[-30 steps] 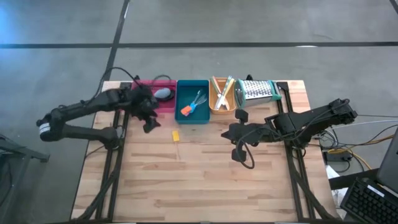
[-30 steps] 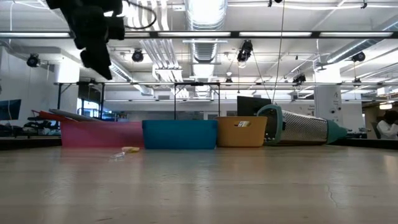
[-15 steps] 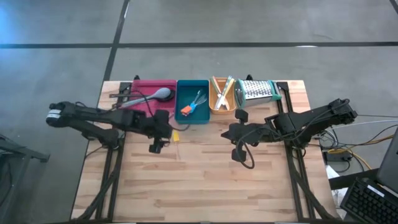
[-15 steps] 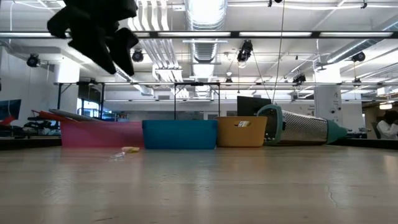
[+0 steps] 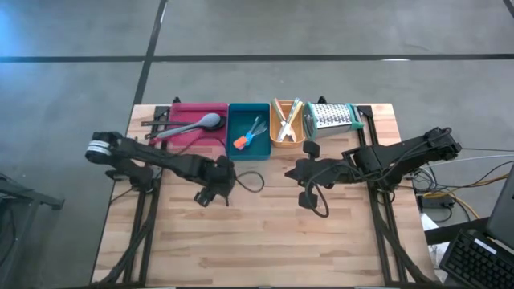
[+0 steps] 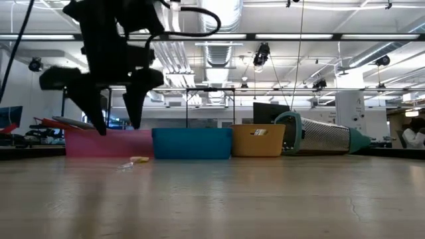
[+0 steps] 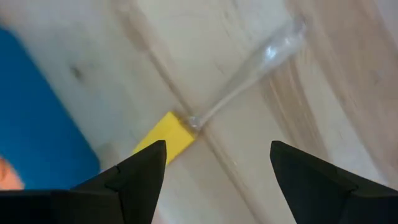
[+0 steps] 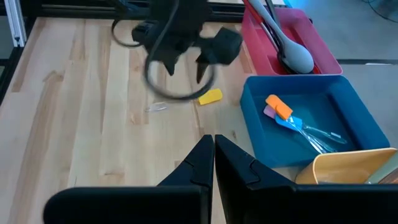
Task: Pick & Place Kitchen Items
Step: Put the yellow spatula into the blue bin
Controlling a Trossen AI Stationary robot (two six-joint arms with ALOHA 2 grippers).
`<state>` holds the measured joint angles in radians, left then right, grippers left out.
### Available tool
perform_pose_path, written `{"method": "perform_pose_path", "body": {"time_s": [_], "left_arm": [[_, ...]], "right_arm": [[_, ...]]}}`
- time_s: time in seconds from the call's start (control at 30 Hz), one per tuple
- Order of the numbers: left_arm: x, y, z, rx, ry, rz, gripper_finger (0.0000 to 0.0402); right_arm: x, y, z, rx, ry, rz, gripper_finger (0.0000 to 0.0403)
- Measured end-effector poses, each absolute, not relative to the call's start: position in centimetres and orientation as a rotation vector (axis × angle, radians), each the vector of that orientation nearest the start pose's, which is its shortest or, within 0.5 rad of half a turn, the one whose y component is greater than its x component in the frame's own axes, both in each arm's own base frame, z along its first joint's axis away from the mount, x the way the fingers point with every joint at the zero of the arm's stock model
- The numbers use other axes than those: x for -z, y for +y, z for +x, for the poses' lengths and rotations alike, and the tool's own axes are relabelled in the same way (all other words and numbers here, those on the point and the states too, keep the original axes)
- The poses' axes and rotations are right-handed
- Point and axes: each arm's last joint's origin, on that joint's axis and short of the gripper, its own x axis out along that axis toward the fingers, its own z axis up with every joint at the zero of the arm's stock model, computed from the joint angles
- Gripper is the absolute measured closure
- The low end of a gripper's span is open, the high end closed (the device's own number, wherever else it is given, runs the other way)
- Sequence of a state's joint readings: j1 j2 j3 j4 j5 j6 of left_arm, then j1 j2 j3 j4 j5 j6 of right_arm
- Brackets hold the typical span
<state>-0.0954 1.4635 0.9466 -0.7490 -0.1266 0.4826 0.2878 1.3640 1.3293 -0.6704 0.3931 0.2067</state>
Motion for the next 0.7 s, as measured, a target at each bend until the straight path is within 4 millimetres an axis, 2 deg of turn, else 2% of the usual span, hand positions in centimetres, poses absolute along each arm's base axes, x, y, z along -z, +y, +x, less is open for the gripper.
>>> {"method": "perform_pose_path", "body": {"time_s": [0.13, 0.27, 0.5, 0.7], "left_arm": [[-18.9, -2.7, 26.8, 0.308, 1.309, 0.681, 0.0111], [-17.8, -2.4, 27.2, 0.265, 1.372, 0.775, 0.0111], [-16.8, -0.8, 28.0, 0.252, 1.414, 0.703, 0.0120], [-16.2, 0.2, 28.9, 0.295, 1.421, 0.748, 0.0141]], "right_arm": [[-35.2, 7.0, 27.6, 0.169, 0.649, -0.038, 0.0394], [-35.2, 7.0, 27.6, 0.169, 0.650, -0.037, 0.0394], [-35.2, 7.0, 27.6, 0.169, 0.648, -0.037, 0.0394], [-35.2, 7.0, 27.6, 0.169, 0.645, -0.035, 0.0394]]}}
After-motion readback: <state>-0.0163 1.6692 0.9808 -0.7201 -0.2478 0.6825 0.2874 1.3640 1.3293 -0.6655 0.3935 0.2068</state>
